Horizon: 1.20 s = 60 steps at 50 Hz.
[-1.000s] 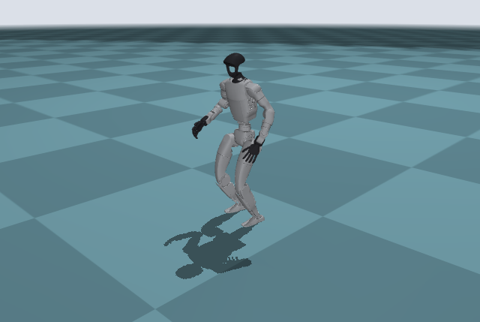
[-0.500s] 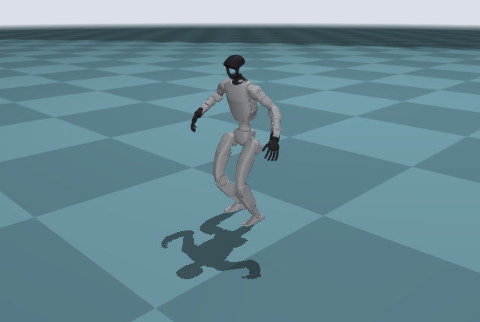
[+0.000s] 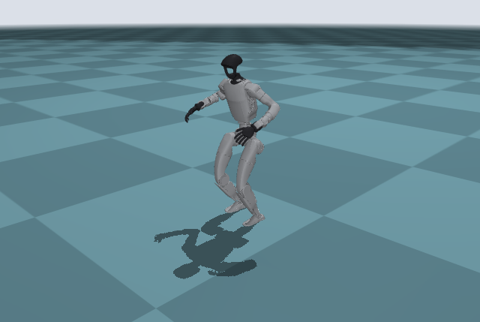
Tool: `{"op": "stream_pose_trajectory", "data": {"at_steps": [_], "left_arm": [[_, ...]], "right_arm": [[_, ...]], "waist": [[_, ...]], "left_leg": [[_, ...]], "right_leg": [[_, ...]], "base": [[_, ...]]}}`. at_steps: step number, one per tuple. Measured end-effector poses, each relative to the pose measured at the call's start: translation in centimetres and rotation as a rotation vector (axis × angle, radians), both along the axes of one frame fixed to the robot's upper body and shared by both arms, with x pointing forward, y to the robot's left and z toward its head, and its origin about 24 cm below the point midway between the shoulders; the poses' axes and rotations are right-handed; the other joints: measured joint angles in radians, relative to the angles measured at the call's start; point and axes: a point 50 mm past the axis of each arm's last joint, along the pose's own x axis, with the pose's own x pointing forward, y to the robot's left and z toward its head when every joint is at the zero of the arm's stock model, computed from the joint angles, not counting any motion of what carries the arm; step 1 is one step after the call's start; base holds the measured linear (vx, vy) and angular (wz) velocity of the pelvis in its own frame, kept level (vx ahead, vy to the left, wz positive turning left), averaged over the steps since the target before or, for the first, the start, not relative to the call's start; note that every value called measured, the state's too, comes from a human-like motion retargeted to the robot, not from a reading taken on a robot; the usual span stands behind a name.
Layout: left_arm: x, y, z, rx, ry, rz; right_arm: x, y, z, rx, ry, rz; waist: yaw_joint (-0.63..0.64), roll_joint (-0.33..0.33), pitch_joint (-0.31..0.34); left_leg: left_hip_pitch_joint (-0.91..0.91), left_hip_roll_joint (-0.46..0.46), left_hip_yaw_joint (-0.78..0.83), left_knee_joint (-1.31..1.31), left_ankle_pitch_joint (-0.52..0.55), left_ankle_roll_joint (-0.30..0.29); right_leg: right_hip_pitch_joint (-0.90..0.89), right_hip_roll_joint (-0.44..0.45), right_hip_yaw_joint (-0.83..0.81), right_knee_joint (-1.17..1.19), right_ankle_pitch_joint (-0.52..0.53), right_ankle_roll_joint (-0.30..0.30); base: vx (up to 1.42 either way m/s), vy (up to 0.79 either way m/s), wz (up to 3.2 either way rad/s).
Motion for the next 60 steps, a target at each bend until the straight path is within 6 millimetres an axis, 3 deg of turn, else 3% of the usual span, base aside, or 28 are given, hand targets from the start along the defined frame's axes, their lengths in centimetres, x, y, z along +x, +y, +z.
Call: {"op": "stream_pose_trajectory", "data": {"at_steps": [2, 5, 8, 10, 12, 15, 18, 20, 23, 25, 28, 30, 32, 33, 35, 37, 39, 41, 45, 47, 49, 51, 53, 57, 60], "left_arm": [[-0.6, 1.9, 2.9, 0.135, -0.089, 0.020], [-1.8, 4.2, 7.4, 0.364, -0.217, 0.069], [-2.6, 5.6, 10.6, 0.538, -0.333, 0.133], [-3.0, 5.9, 11.2, 0.565, -0.379, 0.167], [-2.7, 6.1, 10.1, 0.498, -0.390, 0.206], [-1.6, 6.3, 7.0, 0.327, -0.339, 0.266], [-0.6, 7.5, 2.9, 0.178, -0.210, 0.374], [-0.3, 8.9, 0.4, 0.107, -0.107, 0.472], [0.4, 11.0, -2.1, 0.008, 0.001, 0.632], [1.5, 11.5, -2.9, -0.069, 0.026, 0.709], [4.6, 9.8, -2.9, -0.185, 0.024, 0.694], [7.2, 7.5, -2.1, -0.238, 0.009, 0.610], [9.7, 4.6, -0.5, -0.254, -0.013, 0.471], [10.7, 3.2, 0.4, -0.250, -0.024, 0.394], [11.6, 1.3, 1.7, -0.239, -0.043, 0.283], [10.6, 1.3, 0.6, -0.321, -0.042, 0.301], [9.1, 1.7, -1.3, -0.429, -0.035, 0.381], [7.4, 2.6, -3.3, -0.482, -0.014, 0.489], [3.4, 4.1, -7.8, -0.503, 0.073, 0.712], [1.2, 4.7, -9.8, -0.496, 0.126, 0.817], [-0.8, 6.2, -10.8, -0.449, 0.159, 0.906], [-1.6, 7.3, -11.0, -0.388, 0.183, 0.938], [-1.8, 7.2, -11.6, -0.352, 0.213, 0.939], [-1.7, 5.7, -13.1, -0.310, 0.290, 0.886], [-1.7, 4.3, -14.3, -0.278, 0.363, 0.815]], "right_arm": [[-2.4, -4.0, 3.7, -0.224, -0.070, -0.177], [-7.7, -8.9, 10.0, -0.593, -0.119, -0.462], [-12.0, -11.2, 14.1, -0.862, -0.127, -0.685], [-13.2, -11.8, 14.8, -0.955, -0.133, -0.761], [-12.2, -11.8, 13.2, -0.953, -0.155, -0.758], [-8.1, -10.1, 8.3, -0.807, -0.191, -0.638], [-2.4, -5.4, 4.5, -0.576, -0.260, -0.413], [1.3, -1.6, 4.1, -0.444, -0.333, -0.242], [5.6, 3.4, 7.5, -0.341, -0.494, 0.007], [7.3, 6.1, 12.1, -0.371, -0.628, 0.162], [8.7, 8.5, 20.6, -0.567, -0.771, 0.301], [9.1, 8.3, 26.1, -0.716, -0.766, 0.277], [9.8, 4.3, 30.1, -0.775, -0.593, 0.098], [10.0, 0.6, 31.0, -0.736, -0.441, -0.040], [9.8, -6.7, 29.9, -0.565, -0.102, -0.294], [11.1, -7.9, 29.7, -0.532, 0.108, -0.383], [11.7, -6.9, 30.8, -0.640, 0.200, -0.389], [12.3, -6.0, 29.7, -0.769, 0.261, -0.314], [13.2, -2.0, 25.1, -0.949, 0.292, -0.009], [14.1, 0.1, 21.5, -0.940, 0.278, 0.139], [14.7, 1.0, 15.7, -0.821, 0.275, 0.254], [13.1, 0.2, 9.6, -0.653, 0.301, 0.270], [11.0, -0.9, 4.9, -0.513, 0.348, 0.232], [7.6, -2.6, -2.7, -0.297, 0.466, 0.108], [5.7, -3.1, -7.3, -0.177, 0.546, 0.007]], "waist": [[-0.016, 0.004, 0.007], [-0.028, 0.021, 0.022], [-0.043, 0.059, 0.049], [-0.055, 0.094, 0.061], [-0.067, 0.129, 0.059], [-0.082, 0.167, 0.040], [-0.105, 0.176, 0.020], [-0.127, 0.162, 0.013], [-0.155, 0.103, -0.003], [-0.135, 0.053, -0.023], [-0.028, -0.039, -0.058], [0.079, -0.113, -0.073], [0.214, -0.206, -0.071], [0.285, -0.260, -0.064], [0.399, -0.358, -0.049], [0.421, -0.364, -0.045], [0.413, -0.315, -0.023], [0.396, -0.276, 0.003], [0.303, -0.163, 0.046], [0.237, -0.110, 0.049], [0.185, -0.108, 0.043], [0.175, -0.123, 0.038], [0.174, -0.116, 0.032], [0.172, -0.088, 0.008], [0.164, -0.070, -0.011]], "left_leg": [[-0.024, -0.011, 0.009, 0.043, -0.013, 0.009], [-0.076, -0.025, 0.031, 0.126, -0.024, 0.026], [-0.132, -0.011, 0.107, 0.254, -0.020, 0.057], [-0.171, -0.003, 0.150, 0.320, 0.011, 0.065], [-0.215, -0.019, 0.156, 0.326, 0.025, 0.067], [-0.253, -0.050, 0.157, 0.280, 0.027, 0.084], [-0.250, -0.067, 0.152, 0.231, 0.005, 0.124], [-0.242, -0.071, 0.142, 0.221, -0.018, 0.155], [-0.248, -0.087, 0.096, 0.233, -0.020, 0.167], [-0.249, -0.090, 0.069, 0.220, -0.008, 0.156], [-0.231, -0.101, 0.052, 0.161, 0.038, 0.115], [-0.207, -0.113, 0.046, 0.116, 0.080, 0.083], [-0.175, -0.124, 0.038, 0.072, 0.129, 0.054], [-0.157, -0.129, 0.034, 0.050, 0.148, 0.045], [-0.120, -0.142, 0.026, 0.011, 0.171, 0.034], [-0.087, -0.153, 0.015, 0.006, 0.170, 0.033], [-0.068, -0.161, -0.002, 0.040, 0.147, 0.039], [-0.057, -0.169, -0.018, 0.093, 0.109, 0.049], [-0.030, -0.178, -0.046, 0.194, 0.023, 0.073], [-0.018, -0.171, -0.054, 0.221, 0.000, 0.078], [-0.011, -0.168, -0.058, 0.227, -0.008, 0.081], [-0.007, -0.171, -0.057, 0.214, -0.004, 0.084], [-0.002, -0.178, -0.054, 0.190, 0.006, 0.086], [0.007, -0.193, -0.046, 0.124, 0.038, 0.091], [0.012, -0.207, -0.039, 0.069, 0.068, 0.090]], "right_leg": [[-0.026, -0.007, 0.019, 0.044, -0.014, -0.002], [-0.077, -0.020, 0.048, 0.126, -0.035, -0.011], [-0.132, -0.036, 0.068, 0.225, -0.048, -0.028], [-0.170, -0.044, 0.084, 0.289, -0.050, -0.039], [-0.216, -0.050, 0.103, 0.334, -0.047, -0.042], [-0.278, -0.066, 0.118, 0.377, -0.037, -0.040], [-0.312, -0.076, 0.115, 0.413, -0.008, -0.033], [-0.331, -0.069, 0.113, 0.449, 0.053, -0.014], [-0.341, 0.061, 0.156, 0.482, 0.072, 0.094], [-0.323, 0.106, 0.149, 0.476, 0.070, 0.140], [-0.254, 0.078, 0.101, 0.400, 0.078, 0.136], [-0.194, 0.048, 0.071, 0.311, 0.060, 0.120], [-0.129, 0.025, 0.045, 0.210, 0.036, 0.106], [-0.098, 0.017, 0.037, 0.164, 0.021, 0.099], [-0.044, 0.005, 0.030, 0.099, -0.007, 0.090], [-0.002, 0.001, 0.027, 0.086, -0.026, 0.088], [0.026, 0.005, 0.025, 0.118, -0.039, 0.088], [0.040, 0.013, 0.031, 0.181, -0.047, 0.093], [0.062, 0.033, 0.048, 0.331, -0.027, 0.117], [0.071, 0.032, 0.040, 0.385, -0.006, 0.116], [0.077, 0.026, 0.035, 0.417, -0.002, 0.110], [0.081, 0.019, 0.040, 0.423, -0.011, 0.109], [0.087, 0.014, 0.050, 0.405, -0.021, 0.113], [0.116, 0.003, 0.080, 0.321, -0.045, 0.122], [0.142, -0.001, 0.113, 0.243, -0.068, 0.127]], "base": [[0.00, 0.00, 0.00], [-0.08, 0.04, 0.15], [-0.12, 0.03, 0.38], [-0.11, 0.02, 0.33], [-0.09, 0.01, 0.20], [-0.06, -0.01, 0.25], [-0.02, -0.01, 0.32], [0.00, -0.01, 0.45], [0.01, -0.04, 0.72], [0.03, -0.03, 0.50], [0.05, -0.01, 0.23], [0.06, -0.02, 0.11], [0.06, -0.02, -0.03], [0.06, -0.02, -0.09], [0.03, -0.01, -0.04], [0.00, 0.01, 0.10], [-0.03, 0.02, 0.28], [-0.04, 0.01, 0.35], [-0.05, 0.00, 0.34], [-0.02, 0.00, 0.11], [0.00, 0.00, 0.00], [0.00, 0.00, 0.00], [0.00, 0.00, 0.00], [0.00, 0.00, 0.00], [0.00, 0.00, 0.00]]}}
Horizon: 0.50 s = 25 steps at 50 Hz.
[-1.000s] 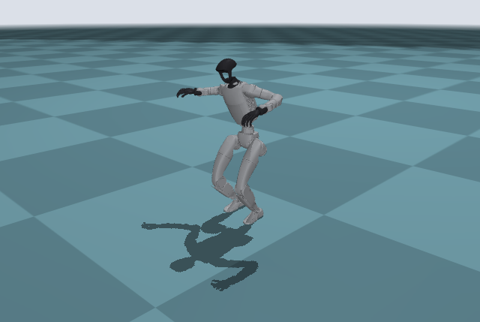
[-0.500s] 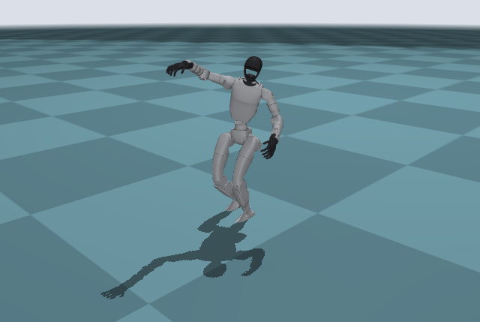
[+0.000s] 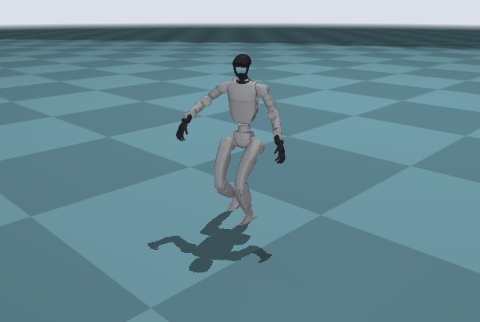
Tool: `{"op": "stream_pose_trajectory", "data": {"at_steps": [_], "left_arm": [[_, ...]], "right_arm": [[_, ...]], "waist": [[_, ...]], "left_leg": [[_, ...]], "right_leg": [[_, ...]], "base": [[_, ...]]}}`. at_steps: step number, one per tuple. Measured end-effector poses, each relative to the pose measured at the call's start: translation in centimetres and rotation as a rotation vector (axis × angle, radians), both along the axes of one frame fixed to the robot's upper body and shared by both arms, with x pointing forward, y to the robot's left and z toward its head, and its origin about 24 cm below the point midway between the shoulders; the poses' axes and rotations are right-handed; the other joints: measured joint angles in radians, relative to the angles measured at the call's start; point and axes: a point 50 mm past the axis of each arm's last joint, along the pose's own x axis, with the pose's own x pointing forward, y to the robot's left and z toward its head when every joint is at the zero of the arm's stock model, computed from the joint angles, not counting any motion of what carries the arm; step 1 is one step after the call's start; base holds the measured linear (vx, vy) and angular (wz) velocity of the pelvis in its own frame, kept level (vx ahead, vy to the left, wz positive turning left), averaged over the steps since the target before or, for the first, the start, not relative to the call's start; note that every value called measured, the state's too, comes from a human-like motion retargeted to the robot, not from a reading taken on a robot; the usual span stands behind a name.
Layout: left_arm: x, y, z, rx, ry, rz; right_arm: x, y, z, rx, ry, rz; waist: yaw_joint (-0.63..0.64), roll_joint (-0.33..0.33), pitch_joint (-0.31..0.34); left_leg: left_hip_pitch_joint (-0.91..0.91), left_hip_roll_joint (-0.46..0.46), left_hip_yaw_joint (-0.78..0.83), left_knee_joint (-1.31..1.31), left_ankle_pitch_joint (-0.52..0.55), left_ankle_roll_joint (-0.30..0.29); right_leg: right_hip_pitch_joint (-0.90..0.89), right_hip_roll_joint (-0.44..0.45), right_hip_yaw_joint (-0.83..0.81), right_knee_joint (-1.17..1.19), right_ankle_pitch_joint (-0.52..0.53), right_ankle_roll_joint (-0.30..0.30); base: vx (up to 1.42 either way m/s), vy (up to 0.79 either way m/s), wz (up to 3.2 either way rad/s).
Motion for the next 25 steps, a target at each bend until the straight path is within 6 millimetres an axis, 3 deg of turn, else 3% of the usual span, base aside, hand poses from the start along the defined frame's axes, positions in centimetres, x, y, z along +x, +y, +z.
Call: {"op": "stream_pose_trajectory", "data": {"at_steps": [3, 7, 21, 25], "left_arm": [[-0.2, -1.4, -1.1, -0.009, 0.064, -0.090], [-0.8, -3.1, -2.5, -0.019, 0.146, -0.201], [-3.2, -7.3, -5.6, -0.116, 0.302, -0.335], [-3.5, -8.0, -6.0, -0.149, 0.325, -0.343]], "right_arm": [[-1.4, -0.2, -3.1, 0.053, 0.036, -0.115], [-2.3, 0.3, -5.7, 0.102, 0.028, -0.226], [-3.4, 5.6, -11.0, 0.288, 0.040, -0.339], [-3.8, 6.9, -12.1, 0.323, 0.090, -0.342]], "waist": [[-0.013, 0.013, -0.016], [-0.040, 0.023, -0.037], [-0.083, 0.024, -0.102], [-0.084, 0.021, -0.118]], "left_leg": [[-0.001, -0.012, 0.008, -0.048, 0.031, -0.003], [-0.011, -0.022, 0.019, -0.110, 0.076, -0.014], [-0.097, 0.013, 0.036, -0.348, 0.298, -0.139], [-0.129, 0.069, 0.120, -0.373, 0.242, -0.102]], "right_leg": [[0.018, -0.001, 0.036, -0.063, -0.029, 0.001], [0.017, 0.000, 0.079, -0.121, -0.061, -0.001], [-0.089, -0.001, 0.062, -0.305, -0.103, -0.051], [-0.138, -0.006, 0.015, -0.350, -0.065, -0.053]], "base": [[-0.04, -0.02, 0.09], [-0.08, -0.04, 0.15], [-0.17, -0.10, 0.23], [-0.23, -0.09, 0.53]]}}
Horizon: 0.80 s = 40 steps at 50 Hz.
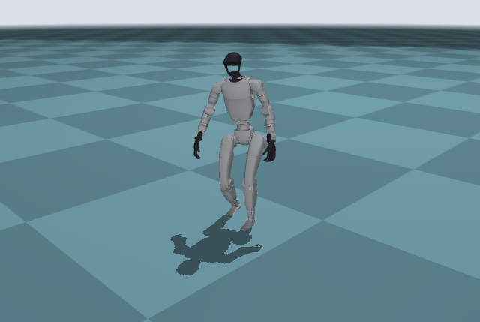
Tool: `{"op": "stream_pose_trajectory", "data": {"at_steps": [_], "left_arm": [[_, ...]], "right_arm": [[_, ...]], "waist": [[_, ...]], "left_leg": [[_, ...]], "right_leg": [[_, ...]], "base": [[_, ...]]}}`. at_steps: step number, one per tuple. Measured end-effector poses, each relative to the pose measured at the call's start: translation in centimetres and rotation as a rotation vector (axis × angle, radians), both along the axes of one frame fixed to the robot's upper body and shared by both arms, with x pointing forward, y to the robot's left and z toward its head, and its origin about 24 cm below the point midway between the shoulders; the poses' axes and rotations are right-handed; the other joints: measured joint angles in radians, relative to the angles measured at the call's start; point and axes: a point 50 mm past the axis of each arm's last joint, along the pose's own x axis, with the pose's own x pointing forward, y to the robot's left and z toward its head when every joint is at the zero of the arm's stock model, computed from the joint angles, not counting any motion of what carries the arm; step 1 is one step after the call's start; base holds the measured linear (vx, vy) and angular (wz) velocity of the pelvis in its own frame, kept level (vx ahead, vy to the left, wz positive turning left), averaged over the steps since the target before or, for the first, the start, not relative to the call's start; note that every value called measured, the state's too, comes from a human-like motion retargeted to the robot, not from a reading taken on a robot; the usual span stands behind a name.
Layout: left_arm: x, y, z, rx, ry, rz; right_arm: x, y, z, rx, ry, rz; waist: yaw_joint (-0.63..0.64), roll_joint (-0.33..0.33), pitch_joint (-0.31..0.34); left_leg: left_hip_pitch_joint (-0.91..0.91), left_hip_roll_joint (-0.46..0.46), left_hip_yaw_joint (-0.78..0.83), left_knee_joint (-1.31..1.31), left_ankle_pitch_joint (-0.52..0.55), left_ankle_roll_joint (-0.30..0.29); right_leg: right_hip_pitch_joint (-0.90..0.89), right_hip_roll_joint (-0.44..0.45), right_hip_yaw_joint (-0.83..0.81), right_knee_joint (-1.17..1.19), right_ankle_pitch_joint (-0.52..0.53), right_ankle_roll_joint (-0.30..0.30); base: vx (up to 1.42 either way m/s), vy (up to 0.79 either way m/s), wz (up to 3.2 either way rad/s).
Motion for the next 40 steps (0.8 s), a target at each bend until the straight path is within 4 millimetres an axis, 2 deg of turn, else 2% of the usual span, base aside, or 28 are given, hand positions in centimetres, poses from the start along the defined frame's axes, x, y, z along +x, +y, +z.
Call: {"op": "stream_pose_trajectory", "data": {"at_steps": [3, 5, 8, 10, 11, 15, 19, 22, 25, 28, 30, 33, 35, 40], "left_arm": [[-0.7, -0.4, -0.4, -0.012, 0.031, -0.010], [-0.7, -0.1, -0.4, -0.010, 0.042, -0.013], [-1.5, 0.0, -0.7, -0.005, 0.067, -0.018], [-1.5, 0.5, -0.6, 0.002, 0.068, -0.010], [-1.7, 0.6, -0.7, 0.002, 0.073, -0.007], [-2.0, 0.9, -0.6, 0.001, 0.069, 0.017], [-1.4, 1.0, -0.3, -0.021, 0.031, 0.052], [-0.7, 0.5, 0.0, -0.047, -0.004, 0.061], [0.5, -0.4, 0.4, -0.074, -0.045, 0.049], [1.2, -1.4, 0.6, -0.095, -0.072, 0.026], [2.3, -1.9, 1.0, -0.105, -0.101, 0.014], [2.3, -2.5, 1.0, -0.113, -0.105, 0.000], [3.2, -2.4, 1.3, -0.105, -0.123, 0.001], [2.3, -2.2, 0.8, -0.078, -0.091, 0.010]], "right_arm": [[-0.7, 0.7, -0.7, 0.017, 0.033, 0.002], [-0.6, 0.8, -0.8, 0.023, 0.040, 0.007], [-1.2, 1.0, -1.1, 0.020, 0.057, 0.015], [-1.0, 0.8, -0.9, 0.011, 0.055, 0.027], [-1.2, 0.8, -0.9, 0.007, 0.056, 0.031], [-1.1, 0.6, -0.7, -0.014, 0.042, 0.047], [-0.6, 0.1, 0.0, -0.044, 0.009, 0.051], [-0.2, 0.0, 0.1, -0.055, -0.007, 0.042], [0.2, 0.1, 0.1, -0.059, -0.016, 0.033], [0.1, 0.8, -0.3, -0.043, -0.003, 0.034], [0.7, 1.2, -0.3, -0.030, -0.002, 0.040], [0.2, 2.3, -1.0, -0.003, 0.027, 0.064], [0.9, 3.0, -1.0, 0.014, 0.024, 0.090], [0.6, 4.7, -1.5, 0.048, 0.039, 0.152]], "waist": [[-0.008, -0.009, 0.007], [0.014, 0.025, -0.009], [0.005, 0.031, -0.010], [0.020, 0.079, -0.015], [0.016, 0.086, -0.016], [0.003, 0.141, -0.022], [-0.031, 0.192, -0.015], [-0.059, 0.204, -0.009], [-0.084, 0.193, -0.006], [-0.098, 0.178, 0.007], [-0.114, 0.146, -0.012], [-0.117, 0.135, 0.016], [-0.134, 0.098, -0.021], [-0.150, 0.065, 0.018]], "left_leg": [[-0.020, 0.012, 0.043, 0.089, -0.077, 0.015], [-0.012, 0.081, 0.054, 0.130, -0.141, 0.018], [0.006, 0.121, 0.093, 0.275, -0.235, 0.038], [0.052, 0.207, 0.098, 0.358, -0.304, 0.037], [0.070, 0.228, 0.105, 0.406, -0.322, 0.040], [0.187, 0.335, 0.104, 0.537, -0.354, 0.019], [0.340, 0.384, 0.071, 0.488, -0.321, -0.034], [0.427, 0.366, 0.049, 0.373, -0.313, -0.062], [0.481, 0.320, 0.041, 0.226, -0.323, -0.065], [0.492, 0.292, 0.051, 0.150, -0.365, -0.044], [0.504, 0.232, 0.057, 0.000, -0.343, -0.018], [0.486, 0.220, 0.072, 0.016, -0.394, 0.003], [0.494, 0.155, 0.070, -0.175, -0.328, 0.033], [0.467, 0.123, 0.087, -0.158, -0.343, 0.058]], "right_leg": [[-0.035, -0.021, -0.030, 0.028, 0.007, 0.012], [-0.027, 0.037, -0.054, -0.064, 0.060, 0.009], [-0.055, 0.036, -0.082, -0.029, 0.065, 0.019], [-0.014, 0.108, -0.105, -0.129, 0.118, 0.011], [-0.024, 0.113, -0.115, -0.110, 0.118, 0.010], [-0.018, 0.175, -0.154, -0.143, 0.154, -0.006], [0.022, 0.221, -0.191, -0.238, 0.207, -0.025], [0.014, 0.211, -0.217, -0.246, 0.225, -0.027], [-0.012, 0.171, -0.236, -0.238, 0.237, -0.015], [-0.051, 0.127, -0.249, -0.199, 0.248, 0.002], [-0.094, 0.073, -0.247, -0.216, 0.265, 0.017], [-0.128, 0.041, -0.246, -0.166, 0.282, 0.032], [-0.182, -0.005, -0.234, -0.212, 0.322, 0.048], [-0.242, -0.042, -0.190, -0.147, 0.375, 0.084]], "base": [[-0.24, -0.07, 0.42], [-0.18, -0.06, 0.01], [-0.22, -0.04, 0.25], [-0.17, -0.04, -0.07], [-0.20, -0.04, 0.07], [-0.20, -0.03, 0.20], [-0.19, -0.02, 0.35], [-0.21, 0.03, 0.46], [-0.23, 0.07, 0.49], [-0.29, 0.12, 0.42], [-0.26, 0.15, 0.48], [-0.31, 0.16, 0.27], [-0.21, 0.16, 0.41], [-0.26, 0.14, 0.18]]}}
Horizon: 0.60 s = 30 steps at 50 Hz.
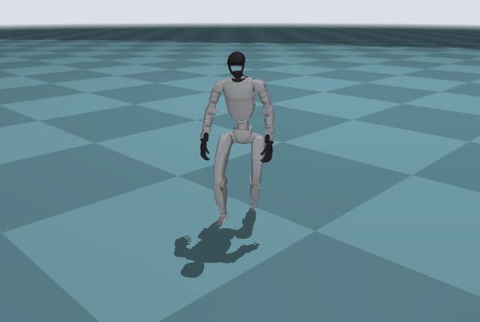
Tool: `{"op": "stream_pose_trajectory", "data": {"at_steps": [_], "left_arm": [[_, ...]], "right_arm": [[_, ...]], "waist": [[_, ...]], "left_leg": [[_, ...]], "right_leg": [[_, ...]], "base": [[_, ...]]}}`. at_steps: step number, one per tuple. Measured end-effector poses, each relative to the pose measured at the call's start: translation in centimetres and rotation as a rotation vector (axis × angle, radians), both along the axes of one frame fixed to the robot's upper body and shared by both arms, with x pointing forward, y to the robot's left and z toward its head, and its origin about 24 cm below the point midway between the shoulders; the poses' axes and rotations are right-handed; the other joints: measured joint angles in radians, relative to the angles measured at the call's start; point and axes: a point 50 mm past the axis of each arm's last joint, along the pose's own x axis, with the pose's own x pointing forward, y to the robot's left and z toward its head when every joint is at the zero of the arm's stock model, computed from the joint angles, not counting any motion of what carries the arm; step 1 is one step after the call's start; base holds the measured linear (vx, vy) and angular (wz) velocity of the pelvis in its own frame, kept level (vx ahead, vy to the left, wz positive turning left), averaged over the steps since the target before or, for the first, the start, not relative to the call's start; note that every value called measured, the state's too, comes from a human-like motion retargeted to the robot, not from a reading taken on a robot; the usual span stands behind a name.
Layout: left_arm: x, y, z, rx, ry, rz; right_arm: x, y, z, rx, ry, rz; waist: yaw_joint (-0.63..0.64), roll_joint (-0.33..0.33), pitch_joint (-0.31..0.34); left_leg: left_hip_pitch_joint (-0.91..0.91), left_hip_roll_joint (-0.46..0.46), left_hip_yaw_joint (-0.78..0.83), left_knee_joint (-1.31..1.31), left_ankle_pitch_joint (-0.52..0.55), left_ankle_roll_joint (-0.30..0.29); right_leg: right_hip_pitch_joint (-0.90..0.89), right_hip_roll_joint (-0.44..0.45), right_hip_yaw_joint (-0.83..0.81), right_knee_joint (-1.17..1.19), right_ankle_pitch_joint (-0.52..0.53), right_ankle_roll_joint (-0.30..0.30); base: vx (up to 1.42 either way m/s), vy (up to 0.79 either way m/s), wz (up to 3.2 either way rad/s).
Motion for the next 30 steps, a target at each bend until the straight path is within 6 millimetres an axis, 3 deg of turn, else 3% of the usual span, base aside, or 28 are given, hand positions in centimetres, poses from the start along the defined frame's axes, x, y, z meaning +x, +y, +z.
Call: {"op": "stream_pose_trajectory", "data": {"at_steps": [6, 17, 30], "left_arm": [[-0.7, 1.3, -0.3, 0.047, 0.033, 0.034], [0.1, 2.0, 0.3, 0.047, -0.008, 0.055], [1.1, -0.2, 0.8, -0.013, -0.033, -0.088]], "right_arm": [[0.7, 1.4, 0.4, 0.026, -0.045, 0.058], [2.2, 1.9, 1.5, 0.038, -0.134, 0.047], [4.0, 2.6, 2.3, 0.102, -0.193, -0.019]], "waist": [[-0.031, -0.033, 0.004], [-0.053, -0.069, -0.017], [-0.072, -0.138, -0.027]], "left_leg": [[-0.046, -0.030, 0.012, -0.035, 0.038, 0.015], [-0.084, -0.077, 0.040, -0.118, 0.112, 0.010], [0.026, -0.193, 0.054, -0.244, 0.169, 0.010]], "right_leg": [[-0.069, -0.001, 0.042, 0.006, -0.007, 0.021], [-0.110, -0.064, -0.010, 0.095, -0.090, -0.014], [-0.026, -0.213, -0.018, 0.349, -0.195, -0.045]], "base": [[-0.19, 0.10, 0.12], [-0.07, 0.02, 0.05], [0.05, -0.07, 0.08]]}}
